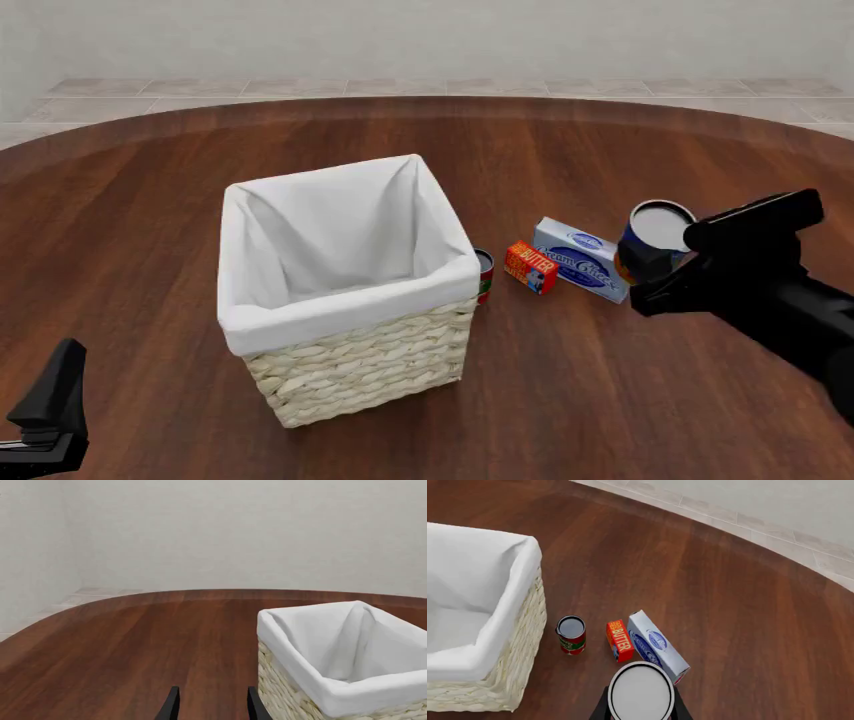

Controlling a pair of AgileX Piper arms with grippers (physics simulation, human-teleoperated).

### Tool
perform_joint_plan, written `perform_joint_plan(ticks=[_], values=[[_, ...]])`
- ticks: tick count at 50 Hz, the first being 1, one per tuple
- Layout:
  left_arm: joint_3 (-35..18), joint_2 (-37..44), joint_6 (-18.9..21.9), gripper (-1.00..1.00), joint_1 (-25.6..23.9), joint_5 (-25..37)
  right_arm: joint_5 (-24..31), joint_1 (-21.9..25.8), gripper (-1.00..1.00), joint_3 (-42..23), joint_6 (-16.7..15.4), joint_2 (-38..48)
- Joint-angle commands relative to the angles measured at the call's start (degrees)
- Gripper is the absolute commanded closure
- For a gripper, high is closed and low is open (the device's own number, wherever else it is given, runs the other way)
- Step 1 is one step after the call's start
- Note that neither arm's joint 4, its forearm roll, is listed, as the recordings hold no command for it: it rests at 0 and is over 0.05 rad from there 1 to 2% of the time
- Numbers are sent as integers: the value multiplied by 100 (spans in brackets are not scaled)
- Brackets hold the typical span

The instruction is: Pick up the alphabet soup and put it in the basket.

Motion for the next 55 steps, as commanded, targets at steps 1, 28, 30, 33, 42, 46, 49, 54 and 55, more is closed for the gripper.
perform_joint_plan(ticks=[1,28,30,33,42,46,49,54,55], values=[[1,0,-5,-100,10,-18,441,23,100,-651,344,42],[2,-1,-38,-100,59,-71,1510,217,100,-2192,-76,327],[3,-1,-37,-100,60,-74,1577,268,100,-2330,-89,387],[3,-1,-37,-100,59,-75,1607,338,100,-2439,-210,510],[3,-1,-40,-100,70,-89,1755,489,100,-2852,-254,693],[3,-1,-43,-100,78,-93,1807,585,100,-3018,-335,746],[3,-1,-39,-100,74,-93,1850,640,100,-3114,-350,797],[3,-1,-42,-100,83,-97,1971,749,100,-3397,-363,918],[3,-1,-36,-100,84,-102,1971,804,100,-3410,-401,913]])
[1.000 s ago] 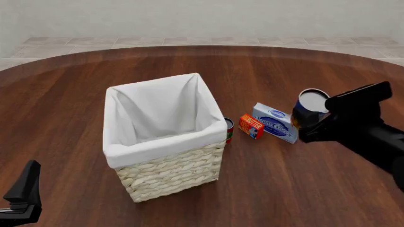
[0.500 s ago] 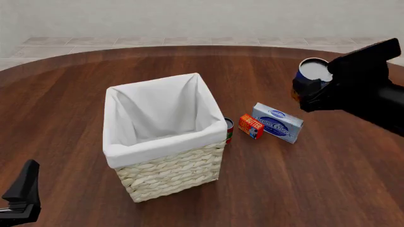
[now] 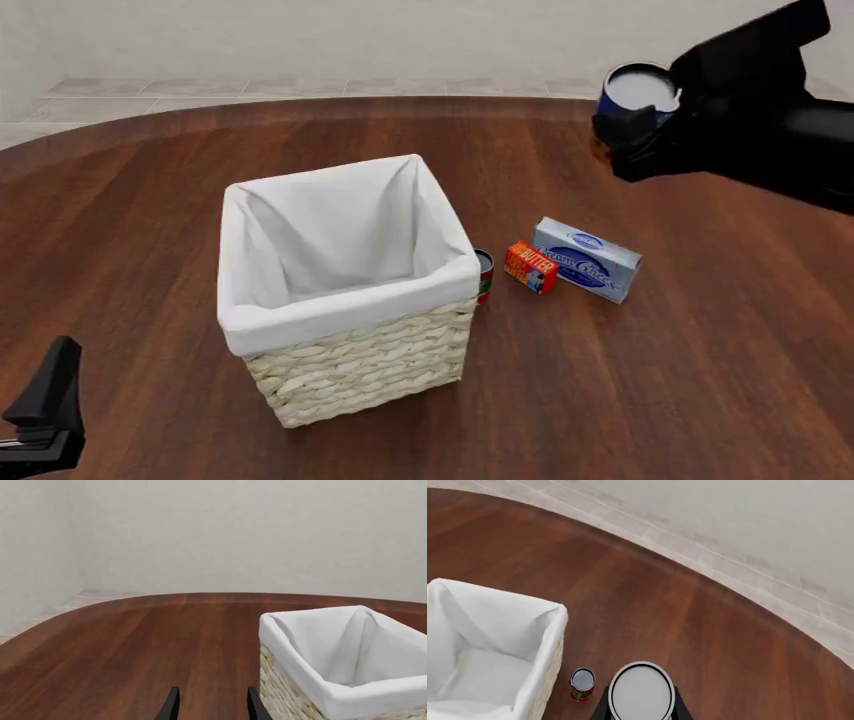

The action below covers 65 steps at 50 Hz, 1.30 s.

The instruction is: Pick up the alphabet soup and put it in the basket.

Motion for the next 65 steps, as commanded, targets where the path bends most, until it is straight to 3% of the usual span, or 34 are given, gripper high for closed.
perform_joint_plan(ticks=[1,31,42,55,65], values=[[0,0,4,-100,16,-15,192,300,100,-535,21,168],[1,0,65,-100,35,-30,310,1462,100,-1021,260,793],[2,0,59,-100,68,-75,242,1686,100,-1242,167,1170],[3,0,52,-100,89,-99,326,1787,100,-1631,316,1577],[3,0,52,-100,105,-117,260,2029,100,-1683,602,1958]])
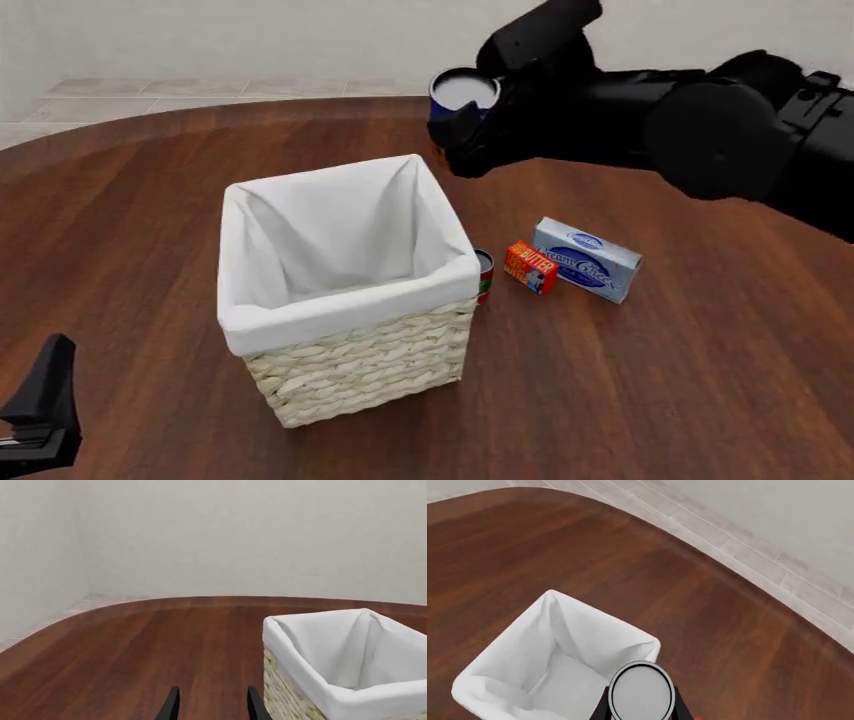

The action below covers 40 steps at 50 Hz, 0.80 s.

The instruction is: Pick up the alphabet soup and put it in the basket.

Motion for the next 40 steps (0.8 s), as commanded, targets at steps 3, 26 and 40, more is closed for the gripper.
perform_joint_plan(ticks=[3,26,40], values=[[1,0,2,-100,24,-26,-88,284,100,-152,362,396],[1,0,-4,-100,56,-22,-219,813,100,-235,445,866],[1,0,-12,-100,86,-38,-636,1077,100,-118,722,1580]])
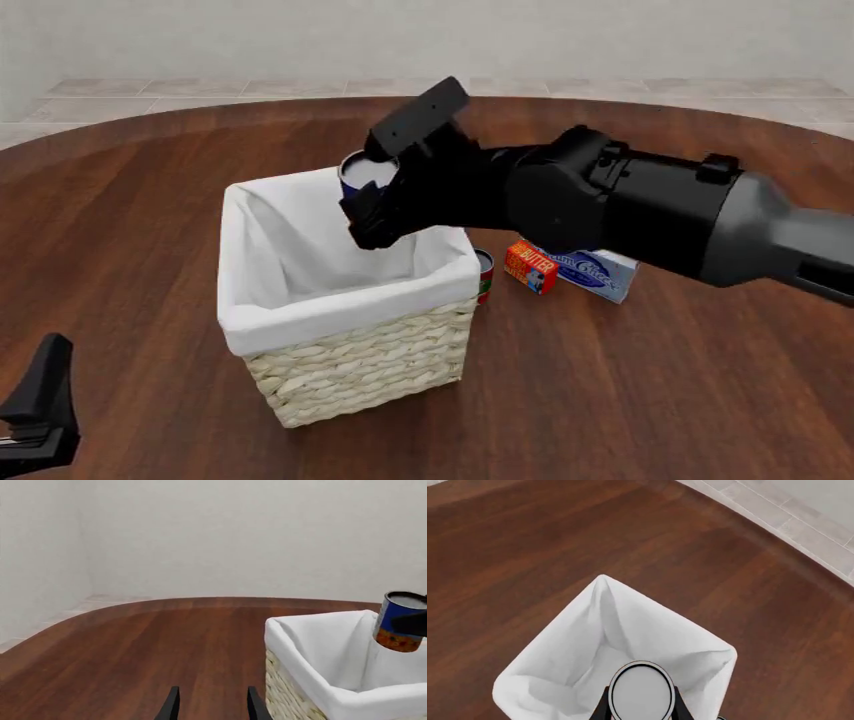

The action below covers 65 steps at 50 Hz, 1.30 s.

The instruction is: Pick up the alphabet soup and put it in the basket.

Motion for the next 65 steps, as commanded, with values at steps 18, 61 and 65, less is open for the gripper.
perform_joint_plan(ticks=[18,61,65], values=[[1,0,1,-100,46,-31,-376,359,100,-150,431,857],[1,0,-2,-100,62,-48,-502,195,100,-150,298,1260],[1,0,0,-100,65,-52,-501,166,100,-156,302,1301]])
